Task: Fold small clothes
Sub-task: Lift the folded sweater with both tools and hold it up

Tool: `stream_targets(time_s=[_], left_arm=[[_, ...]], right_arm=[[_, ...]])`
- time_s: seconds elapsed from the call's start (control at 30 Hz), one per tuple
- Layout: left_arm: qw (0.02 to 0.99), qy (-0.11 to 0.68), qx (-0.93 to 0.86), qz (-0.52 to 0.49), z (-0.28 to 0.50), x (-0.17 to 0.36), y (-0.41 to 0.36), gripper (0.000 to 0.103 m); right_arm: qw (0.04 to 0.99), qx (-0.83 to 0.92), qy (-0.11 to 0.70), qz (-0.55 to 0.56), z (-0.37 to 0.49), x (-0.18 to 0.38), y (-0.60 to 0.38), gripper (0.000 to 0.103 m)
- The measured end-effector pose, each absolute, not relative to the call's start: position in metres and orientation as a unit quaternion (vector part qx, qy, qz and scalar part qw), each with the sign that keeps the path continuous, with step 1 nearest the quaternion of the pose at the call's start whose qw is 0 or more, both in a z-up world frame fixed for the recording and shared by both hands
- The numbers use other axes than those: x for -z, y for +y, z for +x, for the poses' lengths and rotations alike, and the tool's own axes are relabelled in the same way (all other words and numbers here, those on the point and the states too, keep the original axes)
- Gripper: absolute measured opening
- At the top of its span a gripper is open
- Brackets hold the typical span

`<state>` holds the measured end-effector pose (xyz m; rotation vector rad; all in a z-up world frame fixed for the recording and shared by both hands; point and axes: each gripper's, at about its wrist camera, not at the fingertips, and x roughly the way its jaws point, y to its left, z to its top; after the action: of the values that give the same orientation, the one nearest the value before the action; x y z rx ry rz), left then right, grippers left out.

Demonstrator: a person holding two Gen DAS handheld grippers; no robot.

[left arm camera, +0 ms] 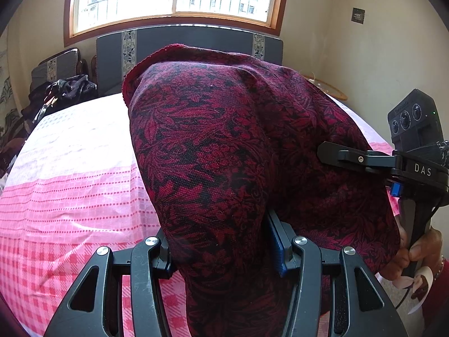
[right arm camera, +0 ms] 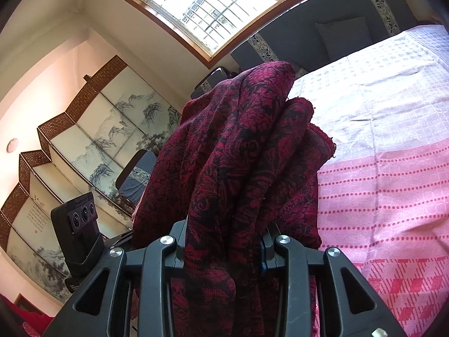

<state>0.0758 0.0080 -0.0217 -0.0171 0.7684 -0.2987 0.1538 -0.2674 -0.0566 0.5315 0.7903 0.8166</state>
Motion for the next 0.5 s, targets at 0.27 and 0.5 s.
stream_targets(time_s=[0.27,0.5], left_arm=[[0.915,0.376,0.146,-0.007,0.062,0.024,0.010,0.052],[0.914,0.377,0.149,-0.004,0.056,0.022,0.014,0.052]], right_arm=[[0.805,-0.384,0.373,0.256,0.145,0.059,-0.269,0.032],[0.798,-0.387,0.378,0.264,0.140,0.061,-0.268,0.032]])
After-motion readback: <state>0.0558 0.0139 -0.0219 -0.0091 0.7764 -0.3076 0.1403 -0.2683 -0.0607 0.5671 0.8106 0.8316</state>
